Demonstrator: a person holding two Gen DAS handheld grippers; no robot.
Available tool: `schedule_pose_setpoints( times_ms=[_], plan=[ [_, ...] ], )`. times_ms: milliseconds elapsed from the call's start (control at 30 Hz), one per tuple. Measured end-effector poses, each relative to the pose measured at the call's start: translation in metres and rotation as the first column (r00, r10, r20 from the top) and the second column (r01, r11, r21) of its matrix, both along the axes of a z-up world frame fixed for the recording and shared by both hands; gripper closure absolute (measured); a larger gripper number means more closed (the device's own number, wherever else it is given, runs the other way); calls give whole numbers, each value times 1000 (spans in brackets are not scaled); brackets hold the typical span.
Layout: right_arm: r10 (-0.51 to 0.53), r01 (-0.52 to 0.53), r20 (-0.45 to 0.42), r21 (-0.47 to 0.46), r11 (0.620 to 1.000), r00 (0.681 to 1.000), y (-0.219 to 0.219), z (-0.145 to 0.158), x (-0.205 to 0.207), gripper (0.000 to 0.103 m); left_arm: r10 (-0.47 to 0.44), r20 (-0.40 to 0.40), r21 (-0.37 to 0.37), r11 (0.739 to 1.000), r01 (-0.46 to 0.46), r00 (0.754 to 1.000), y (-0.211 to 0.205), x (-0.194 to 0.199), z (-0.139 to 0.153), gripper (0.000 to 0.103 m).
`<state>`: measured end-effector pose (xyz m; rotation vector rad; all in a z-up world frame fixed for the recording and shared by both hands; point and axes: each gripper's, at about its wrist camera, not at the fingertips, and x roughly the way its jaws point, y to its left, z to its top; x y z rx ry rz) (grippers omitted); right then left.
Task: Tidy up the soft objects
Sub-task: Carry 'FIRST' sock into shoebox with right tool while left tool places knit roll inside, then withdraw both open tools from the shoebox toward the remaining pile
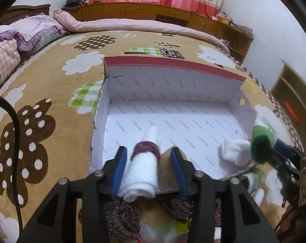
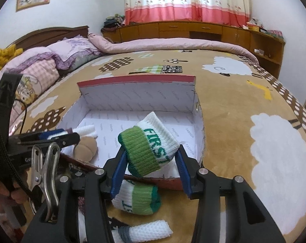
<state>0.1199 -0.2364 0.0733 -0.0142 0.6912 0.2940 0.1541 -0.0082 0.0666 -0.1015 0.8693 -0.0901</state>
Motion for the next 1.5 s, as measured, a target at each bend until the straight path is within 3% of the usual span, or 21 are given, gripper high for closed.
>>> schedule_pose_setpoints(
  times_ms=[100,267,433,867,1033,1500],
  plan=[
    [9,-9,10,-6,1000,1000,1,-3,-2,49,-14,2,6,1000,14,1000,-1,-1,0,47],
    [1,-2,63,18,1000,998,-4,1,-6,32,-37,18,17,999,36,999,-5,-8,5,43],
    [-5,4,85,18,1000,996,-6,8,-7,32,-40,25,4,999,40,999,-4,-16,11,43],
    [8,-9,45,16,1000,999,-13,9,-35,32,-44,18,4,999,44,999,3,-38,27,43],
    [27,-27,40,6,1000,999,-13,10,-51,32,-36,10,31,999,36,999,8,-47,33,43],
    [73,-73,1,-7,997,997,-3,-2,-84,32,11,-11,16,1000,-11,1000,30,-84,24,43]
  ],
)
